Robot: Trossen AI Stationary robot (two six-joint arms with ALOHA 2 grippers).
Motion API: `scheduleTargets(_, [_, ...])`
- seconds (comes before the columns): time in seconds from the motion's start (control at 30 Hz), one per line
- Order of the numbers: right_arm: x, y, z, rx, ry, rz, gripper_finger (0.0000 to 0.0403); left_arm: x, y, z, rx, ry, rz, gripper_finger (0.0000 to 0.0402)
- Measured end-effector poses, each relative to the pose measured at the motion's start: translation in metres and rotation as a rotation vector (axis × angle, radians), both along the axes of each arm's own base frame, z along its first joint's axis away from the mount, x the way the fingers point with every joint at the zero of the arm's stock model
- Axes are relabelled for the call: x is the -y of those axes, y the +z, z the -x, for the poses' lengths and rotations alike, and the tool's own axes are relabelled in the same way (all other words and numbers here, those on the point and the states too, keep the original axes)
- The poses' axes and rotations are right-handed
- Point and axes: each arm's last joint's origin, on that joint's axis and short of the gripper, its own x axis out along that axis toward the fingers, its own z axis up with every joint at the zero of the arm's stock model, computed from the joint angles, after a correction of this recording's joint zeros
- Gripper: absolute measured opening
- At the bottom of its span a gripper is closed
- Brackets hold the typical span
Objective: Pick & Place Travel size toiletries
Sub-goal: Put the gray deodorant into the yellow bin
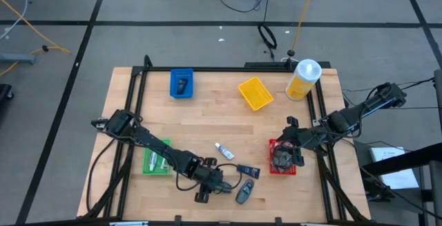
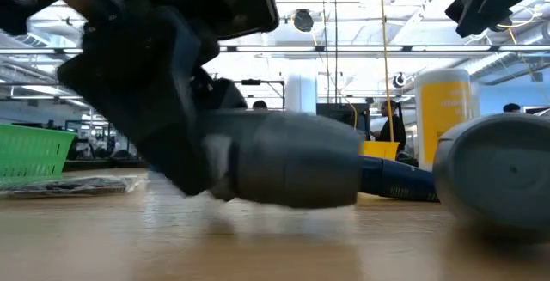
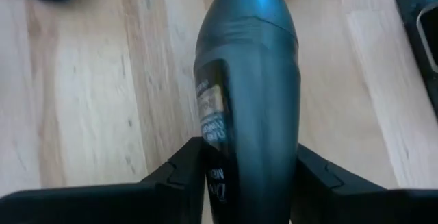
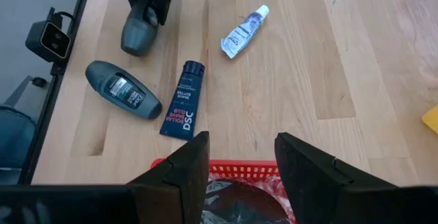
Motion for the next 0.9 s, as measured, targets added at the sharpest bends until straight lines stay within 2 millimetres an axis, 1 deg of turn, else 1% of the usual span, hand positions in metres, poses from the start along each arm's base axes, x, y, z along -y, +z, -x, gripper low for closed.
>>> scheduleTargets(0.1, [0.0,0.0,0.0,0.001,-0.002,-0.003,0.0157,0.0,0.002,0.0,0.012,0.0,0.006,0.0128])
scheduleTargets(0.33, [0.0,0.0,0.0,0.001,0.0,-0.005,0.0157,0.0,0.012,0.001,0.036,-0.004,0.012,0.0126])
scheduleTargets(0.6, [-0.001,0.001,-0.001,0.012,0.001,-0.012,0.0157,-0.001,0.013,0.001,0.035,0.006,0.016,0.0126])
scheduleTargets(0.73, [-0.003,0.005,-0.004,0.074,0.047,0.003,0.0157,-0.005,0.02,0.0,0.048,0.015,0.022,0.0126])
scheduleTargets(0.9, [-0.006,0.013,-0.01,0.187,0.139,0.066,0.0157,-0.017,0.036,-0.001,0.079,0.046,0.028,0.0126])
